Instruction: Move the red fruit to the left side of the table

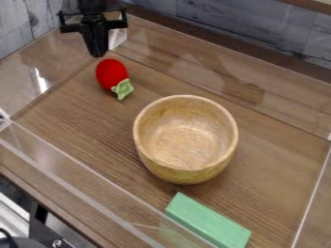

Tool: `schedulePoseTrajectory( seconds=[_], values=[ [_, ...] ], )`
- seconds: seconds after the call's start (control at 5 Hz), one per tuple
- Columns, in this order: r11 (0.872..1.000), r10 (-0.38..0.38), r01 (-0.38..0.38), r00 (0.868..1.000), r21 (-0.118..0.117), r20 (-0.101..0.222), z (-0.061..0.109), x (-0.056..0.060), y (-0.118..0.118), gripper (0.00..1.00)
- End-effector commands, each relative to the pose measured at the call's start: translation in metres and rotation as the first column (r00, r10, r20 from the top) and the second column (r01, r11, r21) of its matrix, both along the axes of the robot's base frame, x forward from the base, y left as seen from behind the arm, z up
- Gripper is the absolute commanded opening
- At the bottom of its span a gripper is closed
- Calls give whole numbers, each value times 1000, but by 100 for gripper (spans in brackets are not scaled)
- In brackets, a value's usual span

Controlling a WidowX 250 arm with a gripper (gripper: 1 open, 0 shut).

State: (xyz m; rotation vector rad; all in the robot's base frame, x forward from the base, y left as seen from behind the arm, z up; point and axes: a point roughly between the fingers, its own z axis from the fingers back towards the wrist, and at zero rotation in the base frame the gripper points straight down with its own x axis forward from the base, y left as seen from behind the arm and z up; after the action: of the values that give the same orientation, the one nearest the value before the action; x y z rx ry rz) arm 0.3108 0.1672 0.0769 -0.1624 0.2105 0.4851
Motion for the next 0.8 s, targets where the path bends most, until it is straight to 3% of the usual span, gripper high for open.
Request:
schedulePoseTrajectory(
  seconds=[0.0,0.4,0.6],
  values=[
    [999,-34,32,997,28,63,18,0,9,0],
    [999,35,-36,998,3,57,13,9,15,0],
    [1000,25,-25,998,-7,53,19,5,24,0]
  ],
)
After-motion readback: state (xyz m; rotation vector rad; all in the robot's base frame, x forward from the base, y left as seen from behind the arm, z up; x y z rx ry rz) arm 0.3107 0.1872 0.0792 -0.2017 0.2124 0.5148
